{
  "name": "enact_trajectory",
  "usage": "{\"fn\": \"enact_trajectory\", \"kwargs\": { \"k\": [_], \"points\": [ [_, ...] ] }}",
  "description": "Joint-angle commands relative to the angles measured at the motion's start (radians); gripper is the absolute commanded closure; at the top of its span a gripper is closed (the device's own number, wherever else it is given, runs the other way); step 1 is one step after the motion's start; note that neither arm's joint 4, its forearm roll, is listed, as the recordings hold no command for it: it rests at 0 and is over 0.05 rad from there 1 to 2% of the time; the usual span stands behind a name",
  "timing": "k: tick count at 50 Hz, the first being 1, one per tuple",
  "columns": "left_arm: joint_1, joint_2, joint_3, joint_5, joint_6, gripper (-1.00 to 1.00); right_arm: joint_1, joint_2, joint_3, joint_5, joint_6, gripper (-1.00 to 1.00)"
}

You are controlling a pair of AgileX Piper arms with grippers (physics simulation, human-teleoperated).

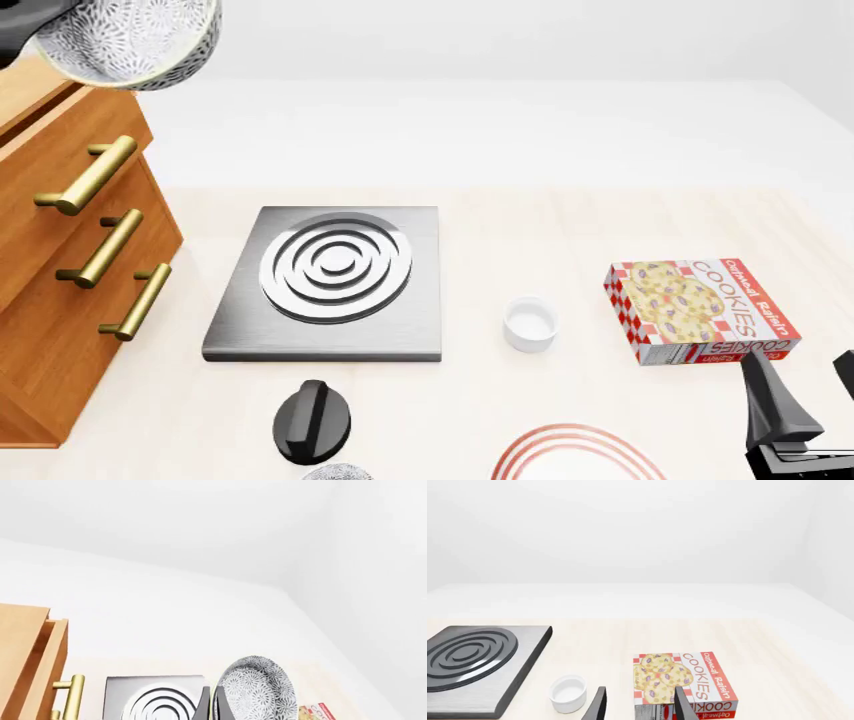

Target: Pick the akita bowl on the wooden cabinet and place it on the plate.

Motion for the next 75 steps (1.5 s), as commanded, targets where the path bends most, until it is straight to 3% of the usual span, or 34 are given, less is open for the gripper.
{"fn": "enact_trajectory", "kwargs": {
  "k": [1, 75],
  "points": [
    [-0.048, 0.011, 0.008, -0.014, 0.014, 1.00, 0.000, 0.000, 0.000, 0.000, 0.000, -1.00],
    [-0.317, 0.061, 0.083, -0.074, 0.017, 1.00, 0.000, 0.000, 0.000, 0.000, 0.000, -1.00]
  ]
}}
